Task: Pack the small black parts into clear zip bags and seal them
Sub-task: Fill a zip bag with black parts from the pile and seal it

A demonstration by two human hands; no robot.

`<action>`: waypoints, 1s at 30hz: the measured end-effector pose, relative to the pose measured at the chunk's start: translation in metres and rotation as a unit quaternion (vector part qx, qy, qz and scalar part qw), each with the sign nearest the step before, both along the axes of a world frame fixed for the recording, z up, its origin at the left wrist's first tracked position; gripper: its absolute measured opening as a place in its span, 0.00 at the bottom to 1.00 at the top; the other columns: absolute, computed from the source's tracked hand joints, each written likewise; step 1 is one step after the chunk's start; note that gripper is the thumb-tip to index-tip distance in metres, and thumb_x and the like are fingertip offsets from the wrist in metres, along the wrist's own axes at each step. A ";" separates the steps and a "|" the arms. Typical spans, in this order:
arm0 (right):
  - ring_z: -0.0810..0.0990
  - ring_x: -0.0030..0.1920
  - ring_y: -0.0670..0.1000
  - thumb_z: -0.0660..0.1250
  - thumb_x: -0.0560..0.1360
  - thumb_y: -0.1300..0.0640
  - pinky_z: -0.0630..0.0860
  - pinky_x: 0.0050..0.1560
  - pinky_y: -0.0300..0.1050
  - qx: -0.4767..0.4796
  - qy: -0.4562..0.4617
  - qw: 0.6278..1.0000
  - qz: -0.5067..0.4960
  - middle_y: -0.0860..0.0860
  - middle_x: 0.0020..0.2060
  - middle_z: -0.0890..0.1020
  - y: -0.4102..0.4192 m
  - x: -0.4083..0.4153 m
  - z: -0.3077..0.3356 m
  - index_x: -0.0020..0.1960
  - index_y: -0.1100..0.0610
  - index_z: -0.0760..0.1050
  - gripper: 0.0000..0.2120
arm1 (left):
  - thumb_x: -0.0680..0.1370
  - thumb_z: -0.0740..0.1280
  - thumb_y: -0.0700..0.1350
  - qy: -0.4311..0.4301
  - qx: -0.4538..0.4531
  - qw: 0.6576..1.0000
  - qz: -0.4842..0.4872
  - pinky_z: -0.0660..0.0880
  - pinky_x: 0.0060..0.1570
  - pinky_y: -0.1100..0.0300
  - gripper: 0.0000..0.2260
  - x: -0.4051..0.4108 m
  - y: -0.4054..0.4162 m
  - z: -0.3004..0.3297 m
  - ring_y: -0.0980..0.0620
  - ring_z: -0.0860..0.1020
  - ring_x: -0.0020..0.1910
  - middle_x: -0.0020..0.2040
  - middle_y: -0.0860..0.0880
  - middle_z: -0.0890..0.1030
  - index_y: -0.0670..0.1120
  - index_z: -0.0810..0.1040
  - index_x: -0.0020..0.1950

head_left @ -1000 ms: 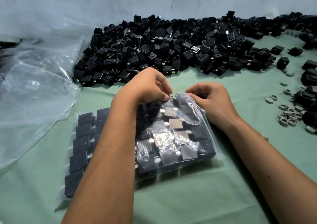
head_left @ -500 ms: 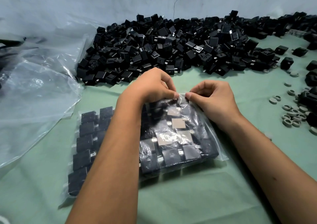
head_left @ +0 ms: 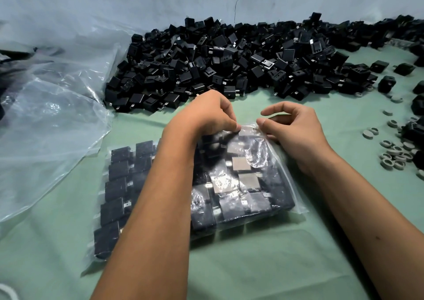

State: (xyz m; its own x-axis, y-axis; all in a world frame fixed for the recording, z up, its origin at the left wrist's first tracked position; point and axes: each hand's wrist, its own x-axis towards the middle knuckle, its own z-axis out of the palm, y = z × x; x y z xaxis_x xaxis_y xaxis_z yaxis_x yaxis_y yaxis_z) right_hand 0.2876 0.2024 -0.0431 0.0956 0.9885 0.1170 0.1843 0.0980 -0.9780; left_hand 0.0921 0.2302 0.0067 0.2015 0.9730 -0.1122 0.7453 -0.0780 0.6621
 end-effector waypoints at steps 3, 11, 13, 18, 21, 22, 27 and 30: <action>0.78 0.26 0.49 0.75 0.77 0.57 0.75 0.27 0.41 -0.026 -0.017 0.999 -0.016 0.55 0.30 0.84 0.001 0.010 0.006 0.47 0.63 0.80 0.09 | 0.73 0.79 0.46 0.007 0.006 1.000 -0.004 0.70 0.36 0.62 0.07 0.001 -0.001 0.001 0.56 0.78 0.35 0.35 0.52 0.82 0.48 0.83 0.39; 0.75 0.26 0.49 0.74 0.78 0.53 0.75 0.26 0.41 -0.086 -0.032 0.993 0.078 0.55 0.31 0.81 -0.003 0.013 0.009 0.46 0.61 0.79 0.11 | 0.77 0.76 0.46 -0.013 -0.009 1.000 0.004 0.80 0.46 0.55 0.05 -0.024 -0.005 0.015 0.52 0.82 0.40 0.39 0.50 0.86 0.45 0.84 0.45; 0.76 0.26 0.49 0.74 0.78 0.53 0.76 0.26 0.41 -0.085 -0.017 0.994 0.067 0.54 0.30 0.81 -0.002 0.017 0.010 0.46 0.61 0.79 0.11 | 0.78 0.74 0.45 -0.025 -0.014 0.998 0.047 0.80 0.43 0.56 0.04 -0.048 -0.007 0.020 0.52 0.83 0.40 0.41 0.49 0.86 0.45 0.84 0.46; 0.75 0.27 0.49 0.75 0.77 0.51 0.74 0.27 0.41 -0.058 -0.034 0.994 0.086 0.55 0.32 0.83 -0.003 0.014 0.006 0.46 0.58 0.80 0.10 | 0.79 0.73 0.48 0.024 -0.039 0.977 0.207 0.77 0.42 0.55 0.08 -0.123 -0.016 0.028 0.48 0.79 0.41 0.43 0.45 0.85 0.43 0.84 0.48; 0.81 0.31 0.52 0.78 0.74 0.50 0.79 0.33 0.45 -0.031 -0.080 0.992 0.091 0.57 0.35 0.86 -0.005 0.009 0.004 0.48 0.54 0.81 0.10 | 0.79 0.73 0.49 0.013 -0.094 0.962 0.255 0.74 0.40 0.59 0.09 -0.152 -0.028 0.035 0.48 0.78 0.40 0.45 0.44 0.85 0.43 0.83 0.50; 0.82 0.33 0.54 0.79 0.73 0.50 0.80 0.37 0.49 -0.027 -0.073 0.993 0.084 0.58 0.37 0.86 -0.006 0.008 0.003 0.48 0.53 0.82 0.10 | 0.79 0.73 0.49 0.012 -0.107 0.959 0.263 0.74 0.41 0.59 0.08 -0.158 -0.032 0.038 0.48 0.78 0.40 0.46 0.44 0.85 0.44 0.82 0.50; 0.84 0.34 0.52 0.77 0.75 0.52 0.78 0.37 0.49 -0.008 -0.085 0.995 0.044 0.55 0.37 0.87 -0.008 0.000 -0.001 0.50 0.53 0.80 0.08 | 0.81 0.71 0.41 -0.018 -0.171 0.945 0.276 0.75 0.44 0.58 0.02 -0.175 -0.053 0.041 0.47 0.79 0.39 0.45 0.41 0.83 0.43 0.81 0.51; 0.83 0.31 0.50 0.76 0.76 0.52 0.79 0.33 0.47 -0.011 -0.114 0.993 0.034 0.53 0.36 0.87 -0.010 -0.001 0.001 0.50 0.53 0.79 0.08 | 0.82 0.67 0.35 -0.040 -0.197 0.936 0.289 0.81 0.38 0.54 0.03 -0.182 -0.061 0.035 0.47 0.83 0.33 0.43 0.38 0.83 0.39 0.81 0.52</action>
